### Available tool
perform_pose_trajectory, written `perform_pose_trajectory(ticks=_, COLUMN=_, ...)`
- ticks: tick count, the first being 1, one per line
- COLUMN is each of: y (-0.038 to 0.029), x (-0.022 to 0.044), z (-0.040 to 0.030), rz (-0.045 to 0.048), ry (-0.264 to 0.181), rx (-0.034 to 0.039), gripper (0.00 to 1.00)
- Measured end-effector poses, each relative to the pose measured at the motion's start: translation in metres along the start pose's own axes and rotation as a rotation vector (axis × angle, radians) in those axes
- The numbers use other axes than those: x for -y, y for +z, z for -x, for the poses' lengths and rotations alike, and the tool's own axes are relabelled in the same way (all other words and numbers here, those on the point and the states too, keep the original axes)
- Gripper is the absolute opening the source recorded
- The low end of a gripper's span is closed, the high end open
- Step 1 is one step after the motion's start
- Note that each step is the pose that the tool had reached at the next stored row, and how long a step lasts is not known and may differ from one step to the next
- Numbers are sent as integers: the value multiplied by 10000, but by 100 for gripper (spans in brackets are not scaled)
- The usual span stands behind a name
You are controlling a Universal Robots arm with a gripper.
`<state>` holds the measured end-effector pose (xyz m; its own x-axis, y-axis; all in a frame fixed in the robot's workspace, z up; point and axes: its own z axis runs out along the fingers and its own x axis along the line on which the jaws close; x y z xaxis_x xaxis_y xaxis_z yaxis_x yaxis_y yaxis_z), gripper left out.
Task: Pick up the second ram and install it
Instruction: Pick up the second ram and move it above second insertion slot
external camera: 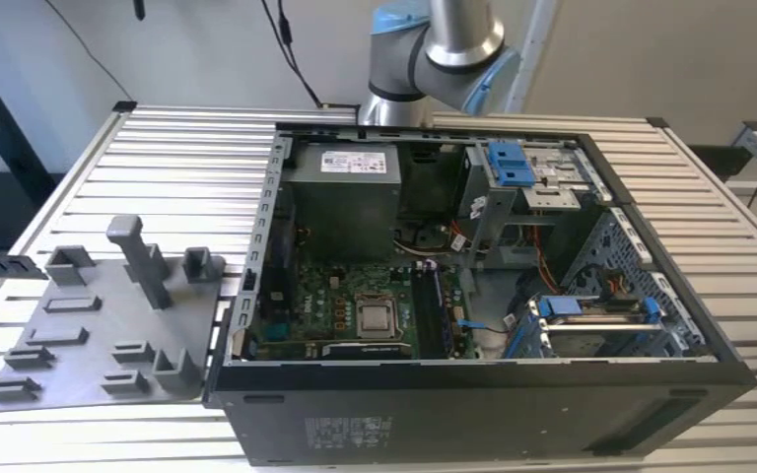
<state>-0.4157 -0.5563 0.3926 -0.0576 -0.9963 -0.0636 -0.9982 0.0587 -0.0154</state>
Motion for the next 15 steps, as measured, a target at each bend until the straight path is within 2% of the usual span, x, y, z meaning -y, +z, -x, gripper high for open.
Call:
perform_pose_trajectory(ticks=3, y=0, x=27, z=2, rz=8, ry=1, rx=-1, gripper=14)
perform_pose_trajectory(ticks=5, y=1, x=69, z=4, rz=19, ry=1, rx=-1, gripper=14)
perform_pose_trajectory(ticks=15, y=7, x=368, z=21, rz=99, ry=6, rx=-6, gripper=14)
